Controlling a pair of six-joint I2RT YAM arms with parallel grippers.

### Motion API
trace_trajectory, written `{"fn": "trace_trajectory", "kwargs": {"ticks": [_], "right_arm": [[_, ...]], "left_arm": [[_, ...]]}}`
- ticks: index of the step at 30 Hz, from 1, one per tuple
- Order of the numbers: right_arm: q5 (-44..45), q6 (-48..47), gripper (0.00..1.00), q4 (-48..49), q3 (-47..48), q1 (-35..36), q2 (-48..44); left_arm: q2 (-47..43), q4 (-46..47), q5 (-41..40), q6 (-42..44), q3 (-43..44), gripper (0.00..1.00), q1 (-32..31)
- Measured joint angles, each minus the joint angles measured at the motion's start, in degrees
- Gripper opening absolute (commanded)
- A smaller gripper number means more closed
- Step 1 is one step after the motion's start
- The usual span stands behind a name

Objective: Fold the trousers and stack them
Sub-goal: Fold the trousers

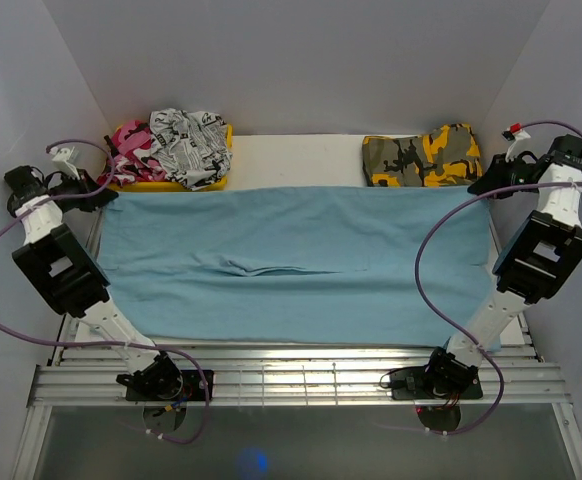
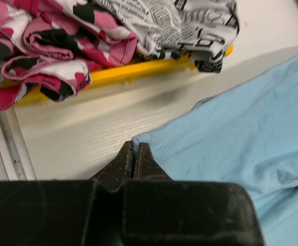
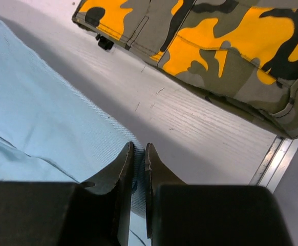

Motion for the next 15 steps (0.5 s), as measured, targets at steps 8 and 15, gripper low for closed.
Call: {"fn": "trace_trajectory", "kwargs": {"ticks": [8,15], "right_arm": [[-2.12,6.75,0.08,4.48,9.53,0.07,3.87],[-3.56,14.40,0.08,12.48,12.57,1.25,8.74]], "left_arm": [[-1.22,21.68,4.07,-14.88,-6.16,0.00,0.02],[3.08,38.66,5.31,-28.94,-1.97,0.00,-0.79]]}}
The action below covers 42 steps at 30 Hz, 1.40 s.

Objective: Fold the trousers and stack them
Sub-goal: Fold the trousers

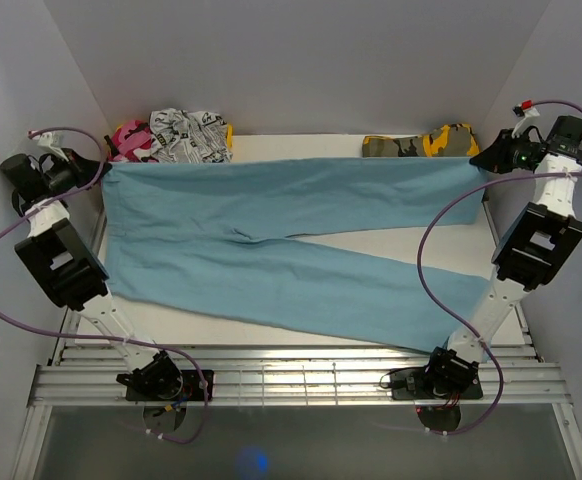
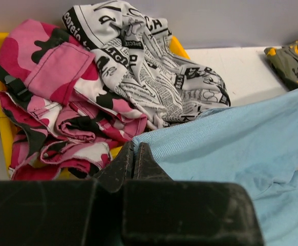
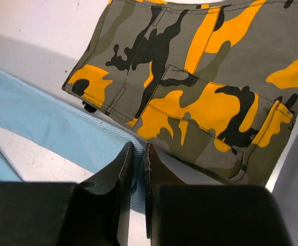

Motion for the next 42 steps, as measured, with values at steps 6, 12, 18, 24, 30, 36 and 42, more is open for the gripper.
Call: {"fn": "trace_trajectory", "kwargs": {"ticks": [6,12,18,24,30,36,42], "right_arm": [[-0.79,6.49,0.08,6.32,3.74,1.38,3.34],[-3.52,10.01,0.08,9.49,5.79,1.44,3.10],[-6.23,12.11,0.08,13.44,0.52,0.87,-5.64],[-6.60,18.47,0.08,27.65,-2.95,0.55,-17.18],[-3.39,23.76,0.08,42.82,-2.89,3.02,-15.50],[3.26,26.32,0.08,50.71,-0.28,6.34,-4.63],[10.19,26.56,0.08,54.90,5.99,10.03,4.31]], "left_arm": [[4.76,10.51,-0.55,-7.76,2.32,0.00,-0.76],[5.97,17.27,-0.33,-11.98,3.45,0.00,-1.20],[5.57,27.85,0.98,-19.32,0.70,0.00,0.09],[5.57,37.59,1.92,-27.08,-4.68,0.00,1.90],[5.57,45.11,2.16,-31.85,-8.66,0.00,2.51],[5.57,45.72,1.66,-31.39,-9.07,0.00,2.47],[5.62,42.21,-1.84,-27.47,-8.28,0.00,1.49]]}}
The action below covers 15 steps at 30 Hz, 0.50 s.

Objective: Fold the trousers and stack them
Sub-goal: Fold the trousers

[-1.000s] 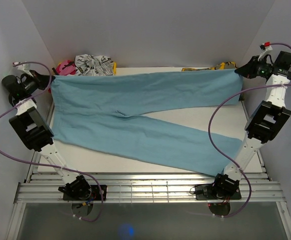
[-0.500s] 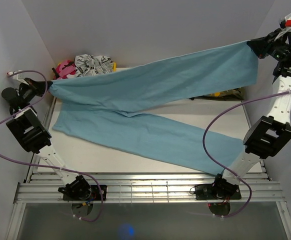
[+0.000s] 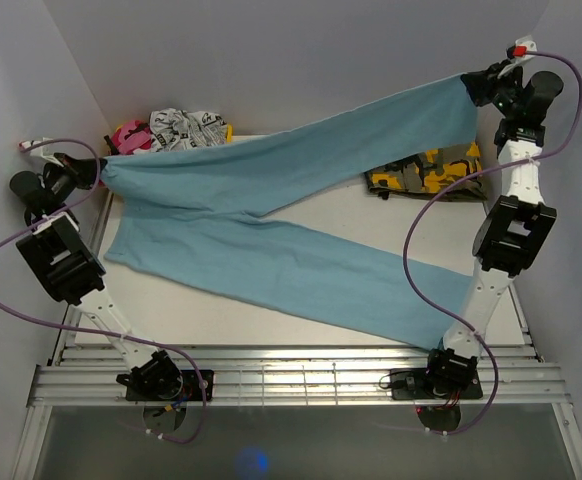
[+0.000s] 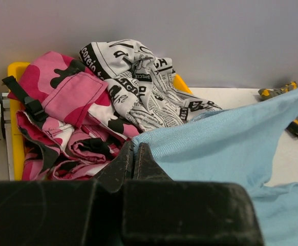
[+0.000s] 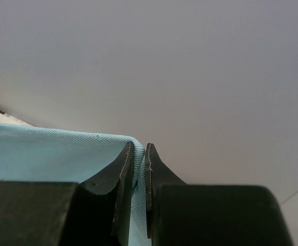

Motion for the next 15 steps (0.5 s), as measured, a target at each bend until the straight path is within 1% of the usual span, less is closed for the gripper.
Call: {"fn": "trace_trajectory", "kwargs": {"ticks": [2,4,6,9,12,13,15], "right_arm": [[1.18,0.35,0.08,0.85,3.02,0.83,1.27],[1.16,1.31,0.08,2.86,4.02,1.18,0.66],[0.39,2.08,0.08,5.11,0.96,0.96,-2.80],[-3.63,3.19,0.08,7.19,-9.38,-0.48,-12.96],[-10.58,2.82,0.08,8.76,-21.38,-3.54,-26.34],[-13.14,1.90,0.08,8.74,-24.70,-4.83,-30.88],[-18.16,-3.80,0.08,5.97,-31.87,-7.76,-40.17]], "left_arm": [[0.24,-2.34,-1.73,1.55,1.57,0.00,-1.05],[0.55,-4.20,-2.95,2.45,3.67,0.00,-2.14],[0.57,-5.03,-3.56,3.19,5.16,0.00,-3.04],[0.57,-5.35,-3.61,4.07,5.77,0.00,-3.37],[0.61,-6.16,-3.30,4.52,5.49,0.00,-2.86],[0.61,-6.03,-2.99,4.72,5.03,0.00,-2.56],[0.61,-5.81,-2.56,5.18,3.52,0.00,-1.79]]}}
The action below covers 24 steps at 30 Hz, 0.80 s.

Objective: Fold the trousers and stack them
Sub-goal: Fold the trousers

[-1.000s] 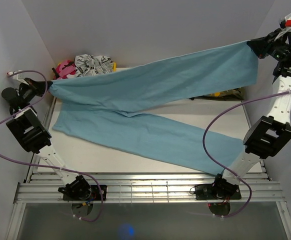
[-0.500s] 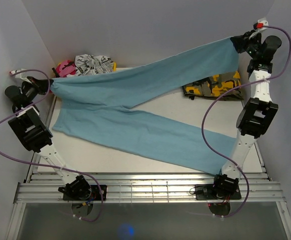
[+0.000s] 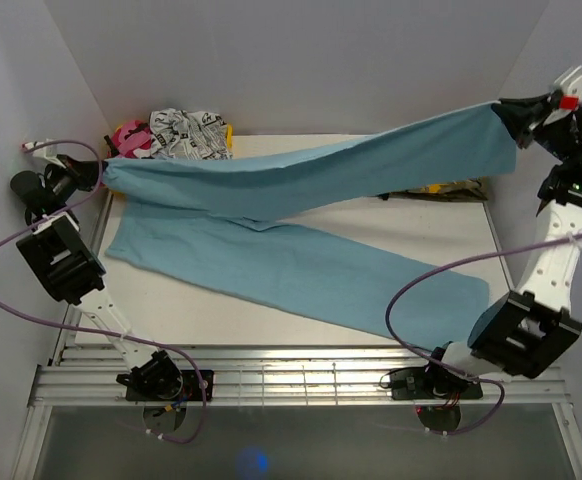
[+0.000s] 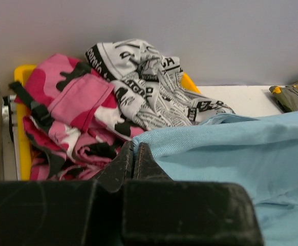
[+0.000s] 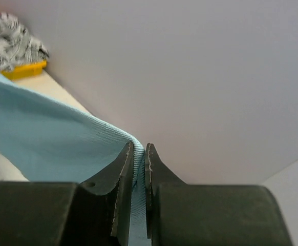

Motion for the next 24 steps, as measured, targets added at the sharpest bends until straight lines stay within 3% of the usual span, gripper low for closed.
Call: {"fn": "trace_trajectory", "kwargs": {"ticks": [3,7,12,15,19,24], "right_arm": [[-6.60,-14.62,0.08,-11.13,-8.41,-4.94,-11.69],[-10.69,-39.60,0.08,-33.11,-16.94,-10.99,-19.28],[-6.12,-77.42,0.08,-65.75,-28.48,-15.78,-17.81],[-0.26,-93.18,0.08,-79.54,-34.84,-17.88,-15.21],[5.70,-103.75,0.08,-90.92,-38.49,-21.86,-14.91],[10.80,-109.04,0.08,-97.37,-39.47,-24.24,-17.40]], "left_arm": [[-0.04,0.22,1.42,0.72,-4.17,0.00,1.84],[-0.07,-0.22,3.93,2.16,-10.21,0.00,4.70],[-0.09,-2.38,7.67,5.11,-14.32,0.00,7.37],[-0.44,-6.10,8.48,9.42,-14.95,0.00,8.31],[-1.77,-13.68,8.68,18.36,-15.41,0.00,9.16],[-3.43,-23.45,7.65,29.86,-15.43,0.00,9.66]]}}
